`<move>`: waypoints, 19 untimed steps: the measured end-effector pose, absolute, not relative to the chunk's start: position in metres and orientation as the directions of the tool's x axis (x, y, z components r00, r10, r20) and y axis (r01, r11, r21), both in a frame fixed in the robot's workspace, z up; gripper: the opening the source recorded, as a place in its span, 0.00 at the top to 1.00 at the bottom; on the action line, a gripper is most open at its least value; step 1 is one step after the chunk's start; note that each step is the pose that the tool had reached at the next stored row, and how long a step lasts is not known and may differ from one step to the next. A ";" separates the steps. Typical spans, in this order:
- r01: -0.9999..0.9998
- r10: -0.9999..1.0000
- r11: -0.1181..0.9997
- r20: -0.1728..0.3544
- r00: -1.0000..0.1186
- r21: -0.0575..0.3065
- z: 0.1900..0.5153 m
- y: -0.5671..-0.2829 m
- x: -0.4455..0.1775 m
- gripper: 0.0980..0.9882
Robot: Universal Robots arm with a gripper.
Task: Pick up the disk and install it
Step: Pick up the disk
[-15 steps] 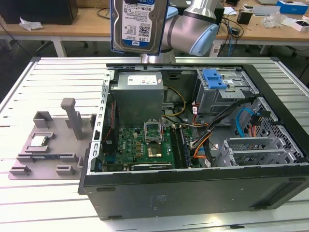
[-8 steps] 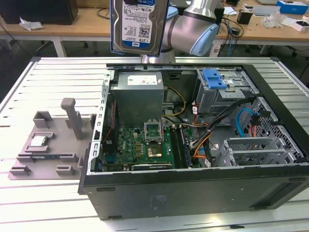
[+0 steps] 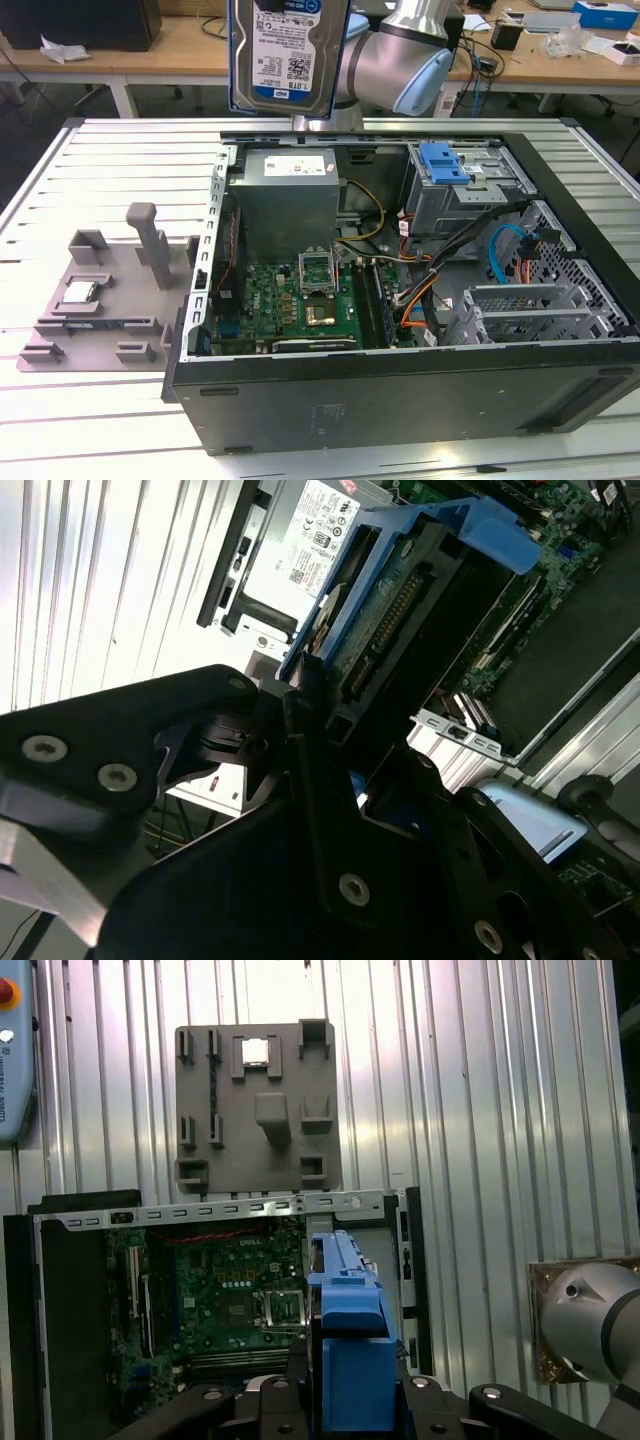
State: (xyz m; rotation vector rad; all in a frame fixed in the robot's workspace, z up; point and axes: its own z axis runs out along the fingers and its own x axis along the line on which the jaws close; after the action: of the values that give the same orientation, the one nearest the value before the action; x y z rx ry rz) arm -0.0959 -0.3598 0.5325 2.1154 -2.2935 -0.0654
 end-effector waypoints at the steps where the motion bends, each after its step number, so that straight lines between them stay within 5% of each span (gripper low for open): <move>1: -0.996 -0.997 0.080 -0.013 -0.081 0.045 0.532 -0.360 -0.096 0.70; 19: -0.996 -0.997 0.080 -0.013 -0.081 0.045 0.530 -0.376 -0.096 0.70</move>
State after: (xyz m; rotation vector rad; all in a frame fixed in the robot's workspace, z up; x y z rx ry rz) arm -0.0959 -0.3764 0.5302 2.1153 -2.2932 -0.0647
